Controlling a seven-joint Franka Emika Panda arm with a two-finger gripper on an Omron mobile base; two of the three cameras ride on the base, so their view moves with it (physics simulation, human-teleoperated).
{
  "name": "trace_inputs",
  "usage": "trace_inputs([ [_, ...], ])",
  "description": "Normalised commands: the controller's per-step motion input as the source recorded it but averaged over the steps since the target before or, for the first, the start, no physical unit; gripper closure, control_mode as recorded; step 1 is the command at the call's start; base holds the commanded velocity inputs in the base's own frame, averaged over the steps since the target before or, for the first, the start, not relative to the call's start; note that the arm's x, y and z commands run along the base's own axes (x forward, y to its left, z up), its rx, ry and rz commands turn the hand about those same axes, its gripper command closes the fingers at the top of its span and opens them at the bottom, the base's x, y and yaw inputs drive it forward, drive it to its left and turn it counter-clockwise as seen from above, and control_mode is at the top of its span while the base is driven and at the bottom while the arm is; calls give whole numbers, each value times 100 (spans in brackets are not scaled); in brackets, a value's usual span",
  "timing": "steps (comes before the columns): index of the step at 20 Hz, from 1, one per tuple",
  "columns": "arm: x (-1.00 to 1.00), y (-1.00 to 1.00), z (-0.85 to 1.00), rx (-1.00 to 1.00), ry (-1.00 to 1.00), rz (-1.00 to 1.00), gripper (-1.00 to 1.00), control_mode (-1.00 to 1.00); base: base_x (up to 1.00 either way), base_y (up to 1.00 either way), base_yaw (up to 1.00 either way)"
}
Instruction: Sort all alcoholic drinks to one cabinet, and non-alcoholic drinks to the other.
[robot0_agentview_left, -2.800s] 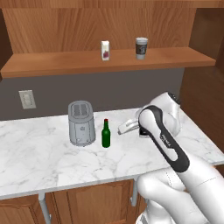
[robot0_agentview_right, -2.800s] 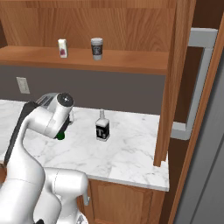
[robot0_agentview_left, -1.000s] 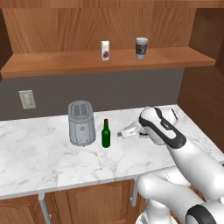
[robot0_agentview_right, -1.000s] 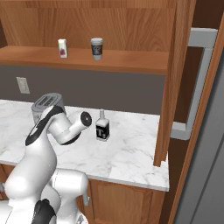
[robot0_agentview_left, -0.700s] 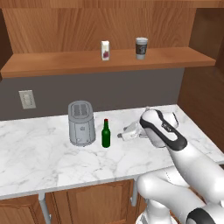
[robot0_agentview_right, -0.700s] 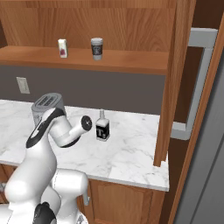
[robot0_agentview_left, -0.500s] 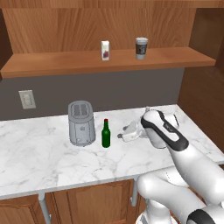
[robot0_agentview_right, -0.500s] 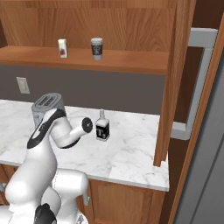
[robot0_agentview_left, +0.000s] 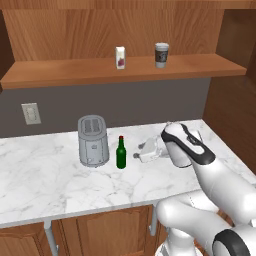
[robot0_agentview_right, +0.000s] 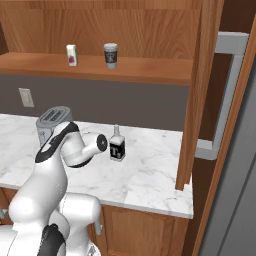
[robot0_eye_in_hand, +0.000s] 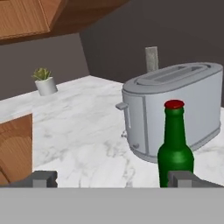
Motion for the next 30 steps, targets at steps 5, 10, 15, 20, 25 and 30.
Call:
trace_inputs([
  [5,1,12,0,1,-6,0,-100,-100,0,0,0],
  [10,8,6,0,2,-1,0,-100,-100,0,0,0],
  [15,19,4,0,3,0,0,-100,-100,0,0,0],
  [20,15,1,-2,4,0,0,-100,-100,0,0,0],
  [25,17,1,-4,4,0,0,-100,-100,0,0,0],
  [30,7,13,-8,4,0,0,-100,-100,0,0,0],
])
